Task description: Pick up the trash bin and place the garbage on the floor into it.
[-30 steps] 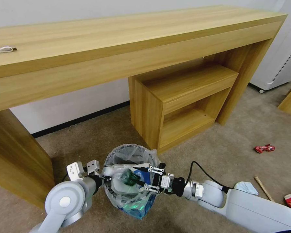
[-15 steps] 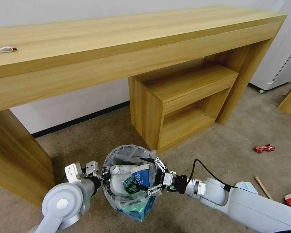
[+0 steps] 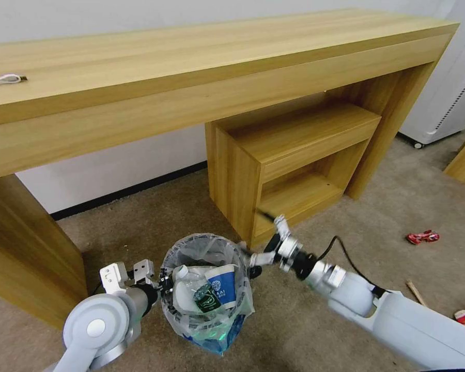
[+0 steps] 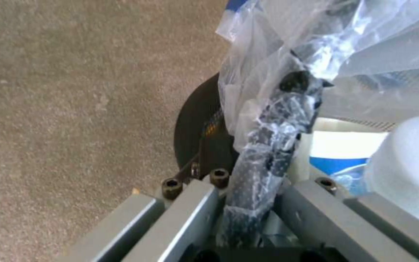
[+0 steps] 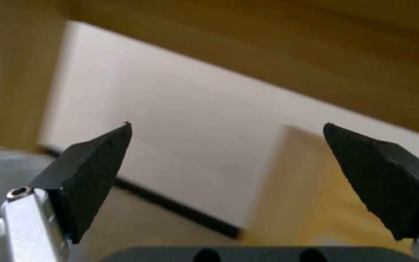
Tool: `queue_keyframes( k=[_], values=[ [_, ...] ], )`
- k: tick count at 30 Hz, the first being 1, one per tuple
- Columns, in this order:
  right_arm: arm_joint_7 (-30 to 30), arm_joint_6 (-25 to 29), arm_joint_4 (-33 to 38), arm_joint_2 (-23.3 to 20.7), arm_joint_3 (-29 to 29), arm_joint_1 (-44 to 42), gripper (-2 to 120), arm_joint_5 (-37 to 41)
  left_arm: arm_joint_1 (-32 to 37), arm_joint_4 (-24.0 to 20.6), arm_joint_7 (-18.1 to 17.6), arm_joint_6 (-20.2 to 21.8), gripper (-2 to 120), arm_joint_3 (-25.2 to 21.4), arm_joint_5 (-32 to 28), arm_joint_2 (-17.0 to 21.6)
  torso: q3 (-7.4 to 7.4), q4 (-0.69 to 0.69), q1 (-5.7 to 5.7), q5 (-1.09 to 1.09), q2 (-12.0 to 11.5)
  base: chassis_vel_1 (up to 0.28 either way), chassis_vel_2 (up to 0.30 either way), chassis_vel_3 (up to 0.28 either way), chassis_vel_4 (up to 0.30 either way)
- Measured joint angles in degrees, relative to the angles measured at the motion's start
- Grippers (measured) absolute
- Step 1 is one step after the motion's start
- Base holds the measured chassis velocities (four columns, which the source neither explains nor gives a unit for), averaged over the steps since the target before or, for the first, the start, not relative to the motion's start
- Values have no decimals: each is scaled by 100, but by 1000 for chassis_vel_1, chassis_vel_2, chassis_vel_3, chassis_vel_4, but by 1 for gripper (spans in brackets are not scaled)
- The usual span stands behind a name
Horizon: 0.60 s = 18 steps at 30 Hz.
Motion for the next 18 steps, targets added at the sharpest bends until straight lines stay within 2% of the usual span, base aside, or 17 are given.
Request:
queue_keyframes(
  k=[2, 4, 6, 8, 10, 12, 16, 18],
  values=[
    [223, -167, -2, -2, 215, -83, 100, -18, 4, -23, 0, -9, 0, -22, 1, 2, 0, 1, 0, 0, 0, 0, 0, 0, 0],
    [763, -580, -8, -27, 652, -281, 100, 12, 28, -63, 7, -17, 0, -62, 8, -1, 0, 0, 0, 0, 0, 0, 0, 0, 0],
    [871, -700, -24, -28, 819, -359, 100, 22, 38, -68, 13, -18, 0, -72, 17, -6, 0, 0, 0, 0, 0, 0, 0, 0, 0],
    [1285, -1092, -136, -10, 1442, -662, 100, 1, 64, -80, 37, -19, 0, -106, 58, -26, 0, 0, 0, 0, 0, 0, 0, 0, 0],
    [1381, -1173, -177, -4, 1597, -745, 100, 6, 67, -80, 49, -20, 0, -115, 73, -27, 0, 0, 0, 1, 0, 0, 0, 0, 0],
    [1893, -1563, -386, 2, 2197, -1014, 100, 23, 69, -80, 105, -31, 0, -154, 129, -35, 0, -1, 0, 1, 0, 0, 0, 0, 0],
    [2273, -1770, -640, -26, 2473, -1065, 100, 100, 97, -85, 144, -38, 0, -198, 216, -49, 0, -2, 0, 0, 0, 0, 0, 0, 0],
    [2511, -1839, -906, 9, 2829, -1148, 100, 207, 112, -93, 209, -41, 0, -221, 376, -72, 0, 1, 0, 1, 0, 0, 0, 0, 0]
  ],
)
